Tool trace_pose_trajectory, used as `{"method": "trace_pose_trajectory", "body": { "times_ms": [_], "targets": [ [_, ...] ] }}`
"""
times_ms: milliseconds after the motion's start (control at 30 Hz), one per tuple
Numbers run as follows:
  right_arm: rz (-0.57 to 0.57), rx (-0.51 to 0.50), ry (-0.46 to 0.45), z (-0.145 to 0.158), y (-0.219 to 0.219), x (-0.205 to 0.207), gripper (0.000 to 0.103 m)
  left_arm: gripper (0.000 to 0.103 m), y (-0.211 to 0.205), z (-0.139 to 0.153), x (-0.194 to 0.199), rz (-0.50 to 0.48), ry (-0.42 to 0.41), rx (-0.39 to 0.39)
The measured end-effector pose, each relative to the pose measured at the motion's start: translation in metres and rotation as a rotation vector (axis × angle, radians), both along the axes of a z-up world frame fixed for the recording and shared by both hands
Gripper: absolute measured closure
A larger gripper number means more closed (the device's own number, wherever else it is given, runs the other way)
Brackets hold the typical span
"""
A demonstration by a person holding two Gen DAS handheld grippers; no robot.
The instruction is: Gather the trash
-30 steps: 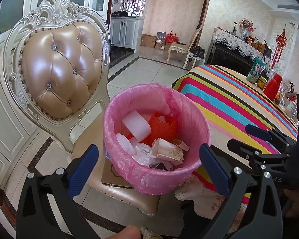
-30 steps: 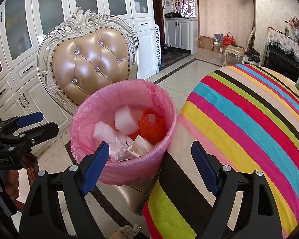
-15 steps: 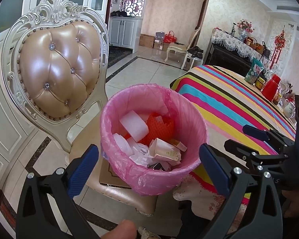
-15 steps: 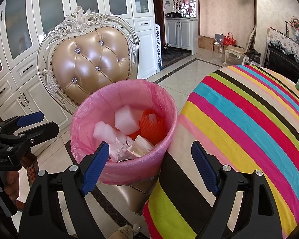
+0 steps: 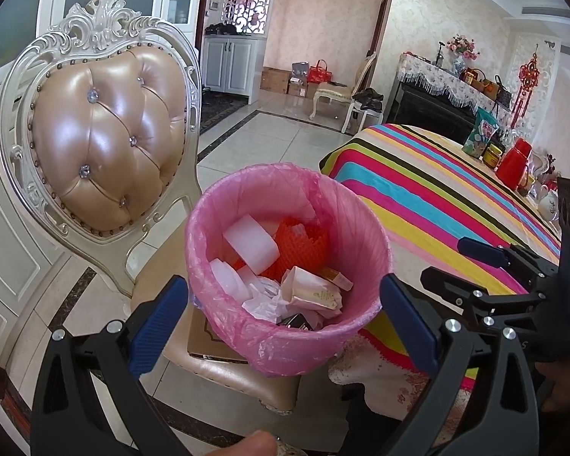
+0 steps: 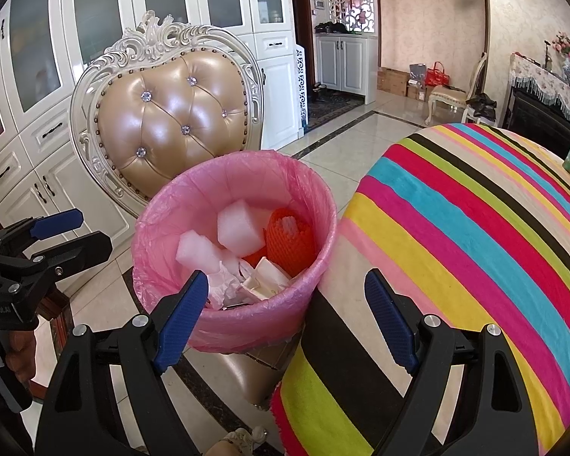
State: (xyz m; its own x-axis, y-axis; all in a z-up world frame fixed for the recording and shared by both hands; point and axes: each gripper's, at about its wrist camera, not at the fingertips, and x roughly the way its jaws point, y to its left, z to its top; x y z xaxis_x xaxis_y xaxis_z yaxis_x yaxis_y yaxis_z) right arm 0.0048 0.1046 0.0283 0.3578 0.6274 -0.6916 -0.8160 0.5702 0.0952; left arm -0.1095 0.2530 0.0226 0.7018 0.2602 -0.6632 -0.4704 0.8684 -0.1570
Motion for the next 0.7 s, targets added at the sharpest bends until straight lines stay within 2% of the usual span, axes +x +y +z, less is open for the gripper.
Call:
{"method": "trace_pose_trajectory", "body": {
  "times_ms": [700],
  "targets": [
    [-0.002,-0.006,0.003,-0.0026,0.0002,0.0026,0.023,0.005,0.0019,-0.0048,0.0016,0.014,0.005,-0.006]
  ]
}}
